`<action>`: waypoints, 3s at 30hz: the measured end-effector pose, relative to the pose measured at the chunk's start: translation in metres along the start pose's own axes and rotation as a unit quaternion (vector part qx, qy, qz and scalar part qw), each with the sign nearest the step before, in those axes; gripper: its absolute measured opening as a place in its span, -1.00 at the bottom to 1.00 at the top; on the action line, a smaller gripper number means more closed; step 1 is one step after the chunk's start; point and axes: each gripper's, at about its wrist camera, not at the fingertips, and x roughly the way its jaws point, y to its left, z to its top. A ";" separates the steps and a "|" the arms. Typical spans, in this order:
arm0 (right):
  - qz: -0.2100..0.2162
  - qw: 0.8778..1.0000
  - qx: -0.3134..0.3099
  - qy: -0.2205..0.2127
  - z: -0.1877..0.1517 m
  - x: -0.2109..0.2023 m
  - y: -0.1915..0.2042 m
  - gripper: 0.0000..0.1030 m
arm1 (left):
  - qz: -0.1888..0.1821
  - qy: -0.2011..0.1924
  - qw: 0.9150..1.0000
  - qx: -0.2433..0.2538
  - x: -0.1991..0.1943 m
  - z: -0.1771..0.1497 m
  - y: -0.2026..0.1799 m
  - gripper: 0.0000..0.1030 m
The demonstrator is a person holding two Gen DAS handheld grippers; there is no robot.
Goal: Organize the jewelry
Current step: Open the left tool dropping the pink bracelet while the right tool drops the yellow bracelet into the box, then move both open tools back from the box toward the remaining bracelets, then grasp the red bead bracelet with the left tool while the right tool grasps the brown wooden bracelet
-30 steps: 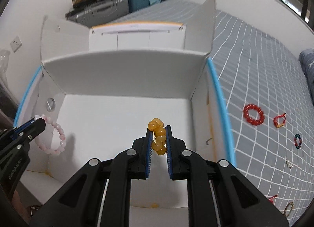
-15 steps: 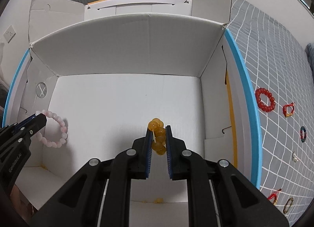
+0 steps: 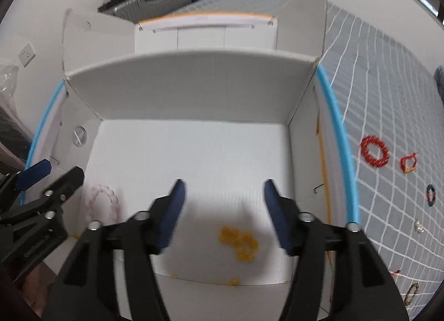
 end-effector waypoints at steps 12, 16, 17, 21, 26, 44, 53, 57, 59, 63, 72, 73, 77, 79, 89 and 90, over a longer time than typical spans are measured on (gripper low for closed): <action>-0.014 0.998 0.021 -0.053 -0.001 -0.035 -0.020 0.80 | -0.009 -0.036 0.999 0.001 -0.023 0.001 -0.004 0.89; -0.019 0.997 0.033 -0.065 -0.005 -0.048 -0.033 0.85 | -0.014 -0.050 0.999 0.004 -0.033 0.002 -0.013 0.89; -0.021 0.997 0.035 -0.066 -0.007 -0.051 -0.036 0.85 | -0.017 -0.051 0.999 0.006 -0.035 0.002 -0.017 0.89; -0.025 0.996 0.044 -0.073 -0.011 -0.063 -0.048 0.85 | -0.027 -0.060 0.998 0.017 -0.046 0.002 -0.032 0.89; -0.045 0.993 0.060 -0.087 -0.020 -0.086 -0.074 0.85 | -0.041 -0.071 0.996 0.038 -0.060 0.000 -0.057 0.89; -0.124 0.977 0.143 -0.102 -0.088 -0.157 -0.197 0.85 | -0.111 -0.075 0.984 0.117 -0.092 -0.018 -0.180 0.89; -0.164 0.964 0.189 -0.088 -0.140 -0.176 -0.261 0.85 | -0.149 -0.049 0.977 0.142 -0.091 -0.015 -0.254 0.89; -0.174 0.957 0.218 -0.074 -0.166 -0.176 -0.297 0.85 | -0.159 -0.037 0.973 0.162 -0.086 -0.012 -0.289 0.89; -0.172 0.955 0.230 -0.069 -0.176 -0.174 -0.310 0.85 | -0.154 -0.036 0.972 0.172 -0.082 -0.011 -0.306 0.89; -0.174 0.951 0.249 -0.055 -0.193 -0.164 -0.337 0.85 | -0.146 -0.019 0.973 0.178 -0.058 -0.006 -0.339 0.89; -0.175 0.951 0.256 -0.014 -0.220 -0.128 -0.368 0.85 | -0.140 0.047 0.972 0.181 0.023 0.024 -0.397 0.89; -0.174 0.951 0.254 -0.008 -0.222 -0.122 -0.370 0.85 | -0.136 0.052 0.973 0.181 0.032 0.027 -0.401 0.89; -0.160 0.954 0.255 0.013 -0.228 -0.101 -0.376 0.85 | -0.107 0.062 0.977 0.175 0.069 0.031 -0.413 0.89; -0.151 0.956 0.252 0.025 -0.230 -0.092 -0.378 0.85 | -0.105 0.071 0.979 0.162 0.089 0.031 -0.416 0.89; -0.118 0.954 0.265 0.070 -0.246 -0.055 -0.390 0.85 | -0.075 0.093 0.981 0.153 0.152 0.037 -0.435 0.89; -0.115 0.955 0.263 0.074 -0.247 -0.053 -0.389 0.85 | -0.072 0.095 0.981 0.151 0.157 0.038 -0.435 0.89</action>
